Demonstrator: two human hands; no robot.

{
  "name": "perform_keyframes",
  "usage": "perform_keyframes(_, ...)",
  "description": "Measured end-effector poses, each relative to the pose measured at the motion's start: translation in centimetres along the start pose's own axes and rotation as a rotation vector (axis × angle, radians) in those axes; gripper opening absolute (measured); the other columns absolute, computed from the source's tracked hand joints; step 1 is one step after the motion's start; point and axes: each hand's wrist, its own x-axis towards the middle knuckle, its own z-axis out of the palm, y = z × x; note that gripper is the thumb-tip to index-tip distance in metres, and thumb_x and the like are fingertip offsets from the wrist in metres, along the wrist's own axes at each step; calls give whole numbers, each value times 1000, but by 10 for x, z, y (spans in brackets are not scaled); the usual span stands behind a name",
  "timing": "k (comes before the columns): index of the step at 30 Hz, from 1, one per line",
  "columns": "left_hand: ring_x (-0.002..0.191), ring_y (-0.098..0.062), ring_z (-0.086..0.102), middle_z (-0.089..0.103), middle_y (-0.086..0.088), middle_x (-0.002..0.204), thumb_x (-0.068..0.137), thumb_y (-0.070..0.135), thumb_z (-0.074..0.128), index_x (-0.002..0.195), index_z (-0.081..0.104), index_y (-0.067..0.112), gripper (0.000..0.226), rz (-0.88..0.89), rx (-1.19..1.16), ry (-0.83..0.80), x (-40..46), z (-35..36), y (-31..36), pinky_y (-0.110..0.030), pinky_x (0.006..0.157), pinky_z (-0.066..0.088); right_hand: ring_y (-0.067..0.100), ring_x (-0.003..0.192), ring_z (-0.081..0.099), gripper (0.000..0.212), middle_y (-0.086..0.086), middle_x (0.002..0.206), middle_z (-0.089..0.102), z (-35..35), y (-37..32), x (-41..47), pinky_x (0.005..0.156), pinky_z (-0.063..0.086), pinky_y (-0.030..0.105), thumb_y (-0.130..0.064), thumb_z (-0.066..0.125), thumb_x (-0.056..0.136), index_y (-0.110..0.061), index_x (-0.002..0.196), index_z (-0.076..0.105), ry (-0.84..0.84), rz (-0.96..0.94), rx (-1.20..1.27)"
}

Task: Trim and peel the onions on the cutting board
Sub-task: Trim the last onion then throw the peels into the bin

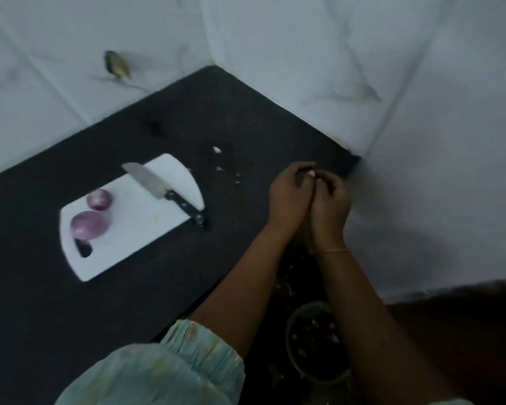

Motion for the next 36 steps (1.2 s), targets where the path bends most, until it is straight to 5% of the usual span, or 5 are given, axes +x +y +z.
perform_keyframes(4,118,-16,59,66,-2,124,95,17,56,122,66,16,29,-12,218,261,42,-96,-27,-32,106,42,28,122,53,45,13,129,58,78,25,-22,111,35,50,-34,51,90,-9,128,56,-454,-278,-499)
perform_keyframes(9,152,-27,8,15,-15,163,100,26,42,155,20,7,61,-397,948,124,69,-164,-71,-55,120,-2,41,142,26,85,27,152,31,130,48,-29,117,11,54,-58,26,91,6,147,29,-403,-590,-1173)
perform_keyframes(24,153,-22,-6,-6,-9,166,97,59,41,157,-3,14,88,-418,1122,-127,75,-218,-91,-54,118,-9,23,148,19,67,15,158,24,218,32,35,121,9,35,-38,7,96,-2,150,24,-1001,-952,-1074)
perform_keyframes(30,153,-22,-6,-8,-7,166,96,59,43,158,-5,16,89,-422,1134,-165,72,-224,-88,-54,118,-10,19,139,39,39,6,147,47,208,34,35,118,28,34,-9,48,99,-10,137,53,-1080,-891,-781)
perform_keyframes(36,153,-22,-5,-8,-6,166,95,60,44,158,-5,19,89,-423,1129,-181,68,-228,-87,-56,119,-9,21,117,59,24,6,122,66,173,31,31,99,50,38,-14,58,94,-11,114,70,-958,-1017,-769)
